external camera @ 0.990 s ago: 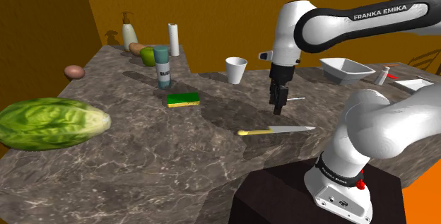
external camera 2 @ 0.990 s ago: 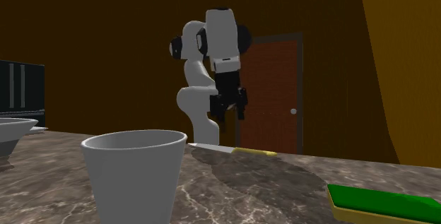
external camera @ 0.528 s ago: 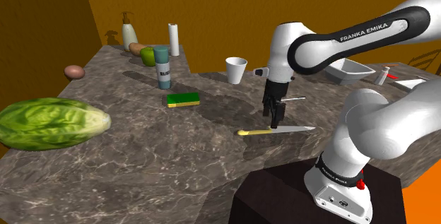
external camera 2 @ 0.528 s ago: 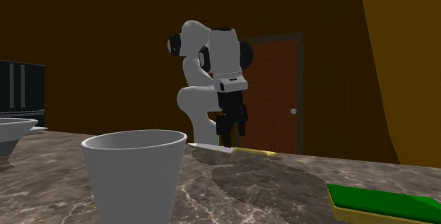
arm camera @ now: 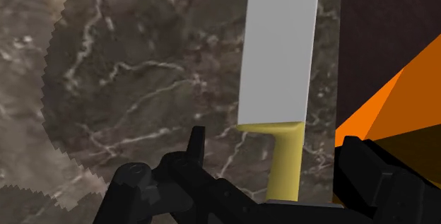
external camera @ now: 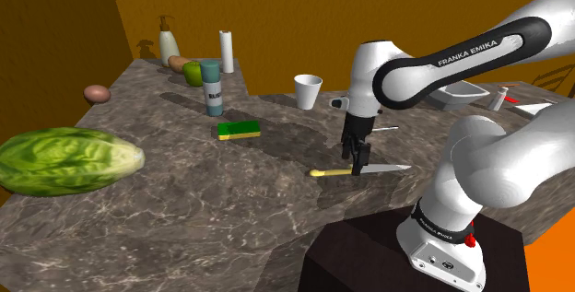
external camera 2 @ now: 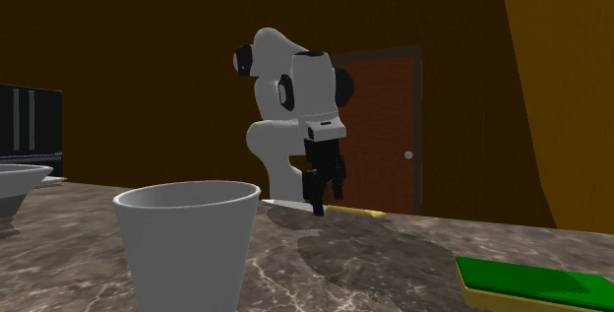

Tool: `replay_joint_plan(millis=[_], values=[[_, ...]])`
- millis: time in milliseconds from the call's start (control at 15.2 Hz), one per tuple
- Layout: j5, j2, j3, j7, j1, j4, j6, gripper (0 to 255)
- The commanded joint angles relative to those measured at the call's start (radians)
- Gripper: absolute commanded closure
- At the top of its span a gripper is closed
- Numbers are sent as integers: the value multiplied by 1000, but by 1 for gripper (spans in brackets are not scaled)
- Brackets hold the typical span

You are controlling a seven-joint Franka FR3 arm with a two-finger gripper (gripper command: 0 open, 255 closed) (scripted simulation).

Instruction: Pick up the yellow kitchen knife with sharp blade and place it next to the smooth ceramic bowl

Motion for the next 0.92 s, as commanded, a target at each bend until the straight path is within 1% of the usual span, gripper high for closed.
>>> replay_joint_plan(millis=[0, 132, 198, 726, 858], values=[[0, 0, 0, 0, 0, 0, 1, 0], [0, 0, 0, 0, 0, 0, 1, 0], [0, 0, 0, 0, 0, 0, 1, 255], [1, 2, 1, 1, 2, -1, 4, 255], [0, -12, 2, 3, -1, 8, -19, 255]])
